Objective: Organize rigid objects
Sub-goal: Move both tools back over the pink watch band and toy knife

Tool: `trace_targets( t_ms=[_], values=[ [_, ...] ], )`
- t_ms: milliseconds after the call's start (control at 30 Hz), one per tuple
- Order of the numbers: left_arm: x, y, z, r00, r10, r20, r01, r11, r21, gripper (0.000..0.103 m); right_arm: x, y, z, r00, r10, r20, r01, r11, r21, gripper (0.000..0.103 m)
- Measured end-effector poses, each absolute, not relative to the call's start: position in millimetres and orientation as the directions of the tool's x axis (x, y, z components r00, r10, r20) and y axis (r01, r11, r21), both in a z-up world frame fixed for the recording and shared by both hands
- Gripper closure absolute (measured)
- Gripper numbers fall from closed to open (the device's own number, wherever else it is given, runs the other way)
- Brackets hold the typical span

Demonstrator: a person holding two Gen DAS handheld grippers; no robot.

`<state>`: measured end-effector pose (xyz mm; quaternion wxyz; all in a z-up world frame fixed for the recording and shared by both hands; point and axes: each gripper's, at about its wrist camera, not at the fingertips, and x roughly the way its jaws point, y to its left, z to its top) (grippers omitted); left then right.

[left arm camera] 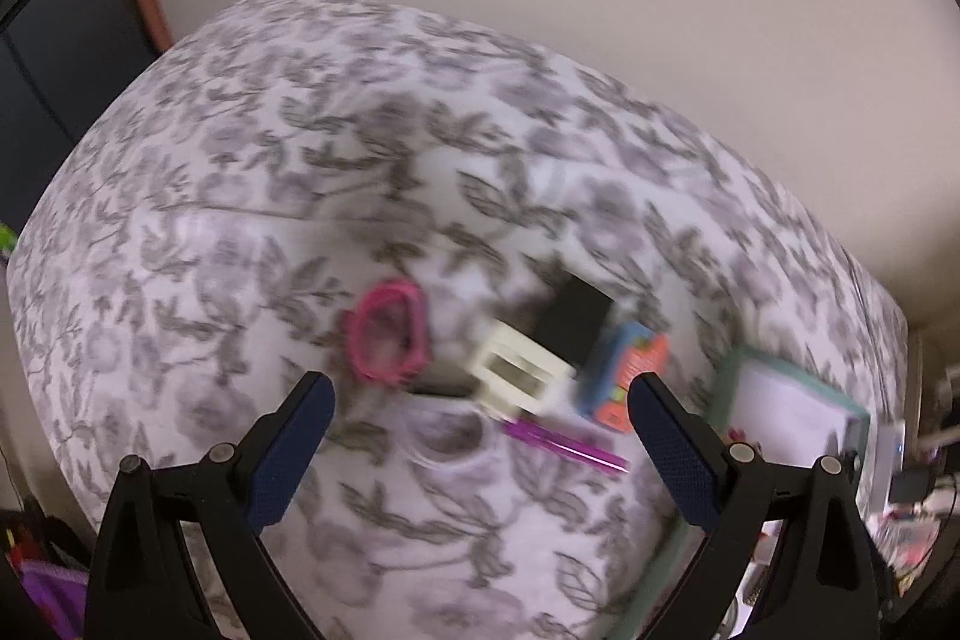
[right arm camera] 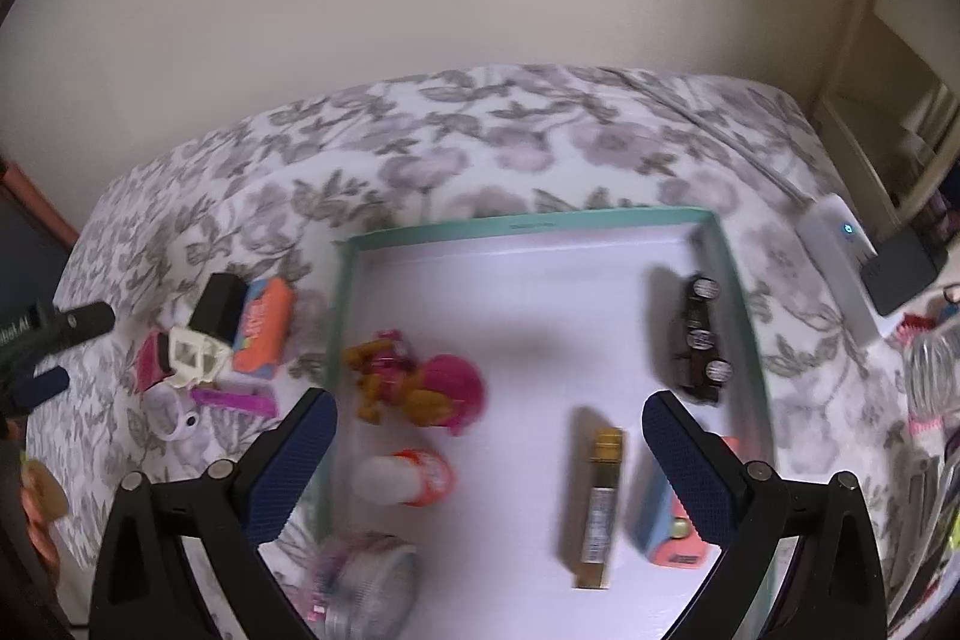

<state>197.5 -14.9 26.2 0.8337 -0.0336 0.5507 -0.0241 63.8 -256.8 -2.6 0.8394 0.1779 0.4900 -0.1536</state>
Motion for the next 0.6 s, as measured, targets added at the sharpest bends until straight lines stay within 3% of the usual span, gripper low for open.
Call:
trace_targets(
  t_ms=[233, 467, 600],
  values=[
    [212, 46, 31, 0.408, -0.007, -0.913, -0.134, 0.989, -0.068, 0.005, 87, -212, 5, 0.538, -0.022, -0.843, 0.341, 0.920, 0.193, 0.000],
    [225, 78, 21, 0.379, -0.025, -0.925, -0.187, 0.977, -0.103, 0.005, 110, -174, 6, 0.569, 0.024, -0.822, 0.272, 0.938, 0.215, 0.000],
    [234, 79, 8, 0.359, -0.030, -0.933, -0.169, 0.981, -0.097, 0.005, 125, -157, 2, 0.572, 0.028, -0.819, 0.246, 0.948, 0.204, 0.009]
  ],
)
